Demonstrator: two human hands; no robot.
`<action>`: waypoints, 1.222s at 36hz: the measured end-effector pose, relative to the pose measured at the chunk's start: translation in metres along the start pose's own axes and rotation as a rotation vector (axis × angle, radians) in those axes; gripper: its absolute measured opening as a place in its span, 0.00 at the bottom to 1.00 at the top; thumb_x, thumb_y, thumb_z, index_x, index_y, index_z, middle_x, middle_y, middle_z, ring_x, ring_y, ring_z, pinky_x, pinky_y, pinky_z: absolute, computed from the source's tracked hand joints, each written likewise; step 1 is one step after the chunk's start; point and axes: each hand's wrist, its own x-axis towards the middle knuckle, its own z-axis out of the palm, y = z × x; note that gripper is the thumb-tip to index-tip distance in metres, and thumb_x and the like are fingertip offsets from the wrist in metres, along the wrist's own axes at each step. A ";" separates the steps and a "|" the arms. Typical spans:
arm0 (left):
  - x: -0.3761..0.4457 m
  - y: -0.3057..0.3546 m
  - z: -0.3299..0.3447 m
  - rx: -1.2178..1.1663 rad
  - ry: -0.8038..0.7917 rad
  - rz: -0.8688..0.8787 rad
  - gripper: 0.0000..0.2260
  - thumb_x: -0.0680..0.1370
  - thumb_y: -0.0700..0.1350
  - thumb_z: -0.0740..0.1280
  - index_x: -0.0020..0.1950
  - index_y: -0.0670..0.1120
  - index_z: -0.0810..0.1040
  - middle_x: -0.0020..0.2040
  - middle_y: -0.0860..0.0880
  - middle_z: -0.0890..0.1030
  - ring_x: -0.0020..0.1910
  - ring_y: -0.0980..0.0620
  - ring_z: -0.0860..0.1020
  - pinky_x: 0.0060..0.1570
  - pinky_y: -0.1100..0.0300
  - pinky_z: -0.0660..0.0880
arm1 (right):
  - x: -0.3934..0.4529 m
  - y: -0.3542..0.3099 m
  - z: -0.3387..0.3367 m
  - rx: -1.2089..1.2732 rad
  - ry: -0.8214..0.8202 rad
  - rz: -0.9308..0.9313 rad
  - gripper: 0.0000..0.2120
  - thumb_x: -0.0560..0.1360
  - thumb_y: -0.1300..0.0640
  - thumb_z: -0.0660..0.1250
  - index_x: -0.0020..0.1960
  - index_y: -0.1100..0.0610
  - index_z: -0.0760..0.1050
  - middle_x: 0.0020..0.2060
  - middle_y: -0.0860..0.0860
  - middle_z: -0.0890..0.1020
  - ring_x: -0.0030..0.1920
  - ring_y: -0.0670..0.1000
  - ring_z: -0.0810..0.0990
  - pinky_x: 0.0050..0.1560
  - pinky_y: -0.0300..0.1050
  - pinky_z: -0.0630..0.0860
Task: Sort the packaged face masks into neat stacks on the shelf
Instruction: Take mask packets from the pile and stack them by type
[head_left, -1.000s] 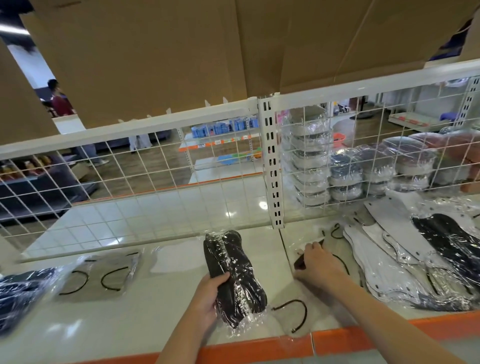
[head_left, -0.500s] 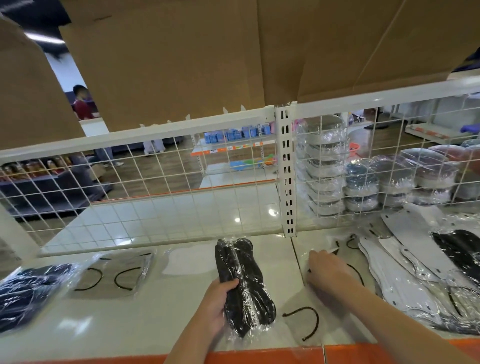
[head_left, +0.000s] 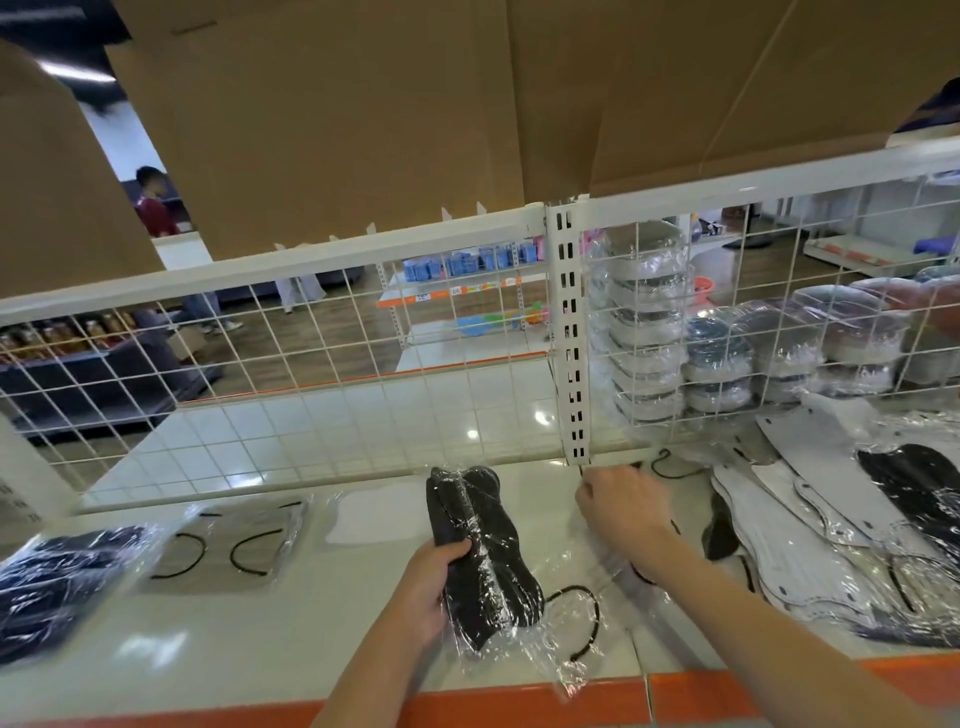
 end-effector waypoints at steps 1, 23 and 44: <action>0.000 0.001 0.001 -0.003 0.000 -0.007 0.05 0.79 0.35 0.61 0.51 0.38 0.76 0.44 0.39 0.82 0.43 0.42 0.80 0.41 0.52 0.75 | 0.000 -0.002 -0.002 0.043 0.044 -0.014 0.13 0.78 0.54 0.54 0.46 0.54 0.78 0.39 0.49 0.79 0.42 0.50 0.76 0.38 0.42 0.69; 0.019 -0.009 0.023 -0.230 -0.101 -0.146 0.22 0.80 0.56 0.58 0.57 0.39 0.79 0.49 0.38 0.83 0.50 0.41 0.80 0.50 0.48 0.75 | -0.033 -0.024 -0.012 0.595 -0.357 -0.402 0.03 0.79 0.54 0.61 0.47 0.50 0.72 0.46 0.47 0.80 0.46 0.45 0.78 0.49 0.33 0.73; 0.009 0.015 -0.001 0.064 -0.112 0.429 0.08 0.74 0.36 0.68 0.52 0.43 0.79 0.44 0.45 0.84 0.46 0.47 0.82 0.42 0.60 0.78 | -0.016 -0.050 0.022 1.102 -0.257 -0.091 0.14 0.76 0.67 0.63 0.59 0.56 0.71 0.49 0.47 0.78 0.52 0.48 0.77 0.48 0.34 0.74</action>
